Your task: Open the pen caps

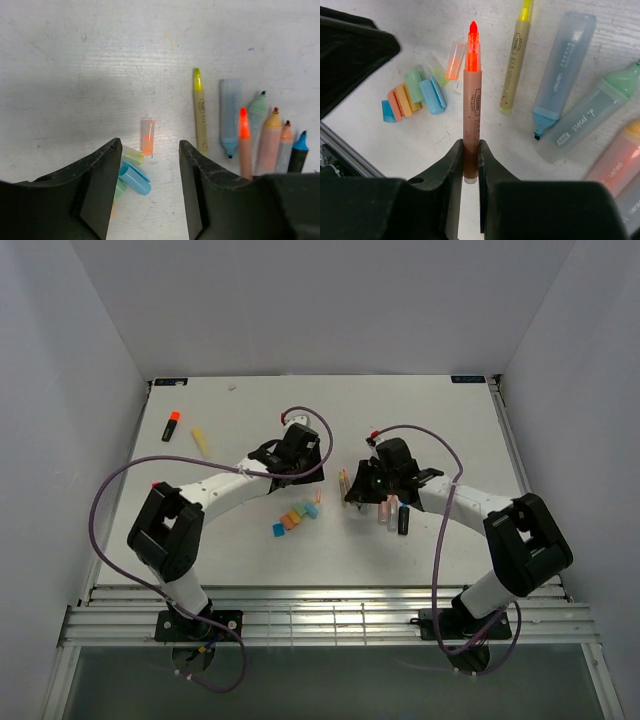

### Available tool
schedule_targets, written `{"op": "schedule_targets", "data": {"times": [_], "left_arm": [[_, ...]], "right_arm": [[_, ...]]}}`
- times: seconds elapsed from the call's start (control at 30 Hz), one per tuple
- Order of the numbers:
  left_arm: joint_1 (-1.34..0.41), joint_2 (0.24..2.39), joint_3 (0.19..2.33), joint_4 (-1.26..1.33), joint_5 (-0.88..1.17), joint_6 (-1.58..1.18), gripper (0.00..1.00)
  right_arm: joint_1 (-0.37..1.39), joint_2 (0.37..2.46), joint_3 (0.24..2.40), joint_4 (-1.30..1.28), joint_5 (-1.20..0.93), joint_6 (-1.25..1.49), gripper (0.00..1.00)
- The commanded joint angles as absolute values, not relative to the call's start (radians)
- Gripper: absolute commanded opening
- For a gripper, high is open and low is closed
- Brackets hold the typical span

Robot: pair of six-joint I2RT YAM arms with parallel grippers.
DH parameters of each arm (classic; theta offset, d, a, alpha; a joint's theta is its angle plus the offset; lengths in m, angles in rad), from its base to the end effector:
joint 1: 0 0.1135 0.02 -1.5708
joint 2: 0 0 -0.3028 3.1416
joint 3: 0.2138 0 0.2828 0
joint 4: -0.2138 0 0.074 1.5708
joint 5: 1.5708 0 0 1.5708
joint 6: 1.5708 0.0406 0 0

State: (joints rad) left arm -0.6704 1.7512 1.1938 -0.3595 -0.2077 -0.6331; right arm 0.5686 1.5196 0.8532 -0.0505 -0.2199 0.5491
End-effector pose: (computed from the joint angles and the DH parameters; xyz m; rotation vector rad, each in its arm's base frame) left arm 0.3263 -0.2480 0.2258 -0.0414 2.4848 -0.3051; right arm 0.2855 0.1929 0.2176 -0.1443 2.4051 0.8057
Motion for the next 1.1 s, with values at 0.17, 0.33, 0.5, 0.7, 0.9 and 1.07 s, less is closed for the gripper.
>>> {"op": "schedule_targets", "data": {"times": [0.17,0.33,0.5,0.7,0.9,1.07], "left_arm": [[-0.551,1.562,1.198,-0.383,-0.236,-0.594,0.62],[-0.421,1.507,1.134,-0.373,-0.166,-0.586,0.63],[-0.281,1.497,1.109,-0.359,-0.11,-0.572,0.63],[-0.161,1.537,1.112,-0.347,-0.066,-0.558,0.63],[-0.11,1.585,1.132,-0.325,-0.048,-0.557,0.63],[-0.092,1.62,1.129,-0.321,-0.06,-0.561,0.66]], "right_arm": [[0.623,1.654,0.971,-0.012,-0.213,0.586,0.08],[0.647,1.745,1.064,-0.037,-0.18,0.592,0.12],[0.655,1.792,1.108,-0.08,-0.12,0.592,0.18],[0.657,1.827,1.129,-0.11,-0.089,0.581,0.21],[0.657,1.842,1.123,-0.109,-0.081,0.569,0.29],[0.658,1.848,1.127,-0.123,-0.084,0.549,0.37]]}}
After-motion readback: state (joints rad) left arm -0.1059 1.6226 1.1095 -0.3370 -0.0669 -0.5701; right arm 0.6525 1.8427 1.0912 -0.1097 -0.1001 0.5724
